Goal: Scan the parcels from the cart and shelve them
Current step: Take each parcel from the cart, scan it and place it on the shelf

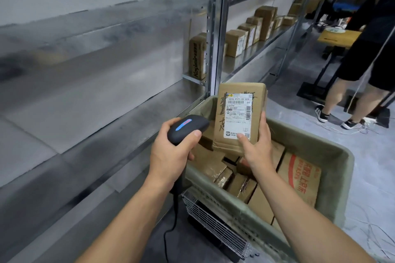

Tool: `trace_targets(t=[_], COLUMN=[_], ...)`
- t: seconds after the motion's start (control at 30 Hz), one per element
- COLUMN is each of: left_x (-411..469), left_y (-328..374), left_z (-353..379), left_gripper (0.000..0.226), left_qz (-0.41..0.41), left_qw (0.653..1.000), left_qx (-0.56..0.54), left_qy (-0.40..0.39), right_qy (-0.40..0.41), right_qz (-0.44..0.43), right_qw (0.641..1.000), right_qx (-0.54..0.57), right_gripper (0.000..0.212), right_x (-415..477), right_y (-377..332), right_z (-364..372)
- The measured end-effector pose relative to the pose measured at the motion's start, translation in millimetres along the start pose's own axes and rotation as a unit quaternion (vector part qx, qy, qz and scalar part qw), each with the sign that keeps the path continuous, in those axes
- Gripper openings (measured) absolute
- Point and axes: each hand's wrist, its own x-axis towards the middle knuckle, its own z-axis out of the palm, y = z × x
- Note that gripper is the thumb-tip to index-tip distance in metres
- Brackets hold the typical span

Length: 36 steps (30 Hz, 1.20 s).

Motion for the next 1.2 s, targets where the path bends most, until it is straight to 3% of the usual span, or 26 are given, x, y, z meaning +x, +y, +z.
trace_targets(t=[0.47, 0.83, 1.2], left_x=[-76.3, -154.7, -209.2], left_y=[51.2, 86.6, 136.7], left_z=[-32.5, -104.2, -201.3], left_gripper=[0.059, 0.066, 0.058], left_qz=[0.069, 0.128, 0.203], left_qw=[0.969, 0.914, 0.852], left_qx=[0.007, 0.023, 0.038], left_qy=[0.239, 0.385, 0.481], right_qy=[-0.175, -0.293, -0.383], right_qz=[-0.14, -0.227, -0.27], right_qw=[0.967, 0.888, 0.789], right_qx=[0.119, 0.27, 0.398], right_gripper=[0.09, 0.092, 0.089], right_x=[-7.9, -83.5, -159.2], right_y=[-85.0, -188.1, -305.9], right_z=[2.8, 41.1, 84.2])
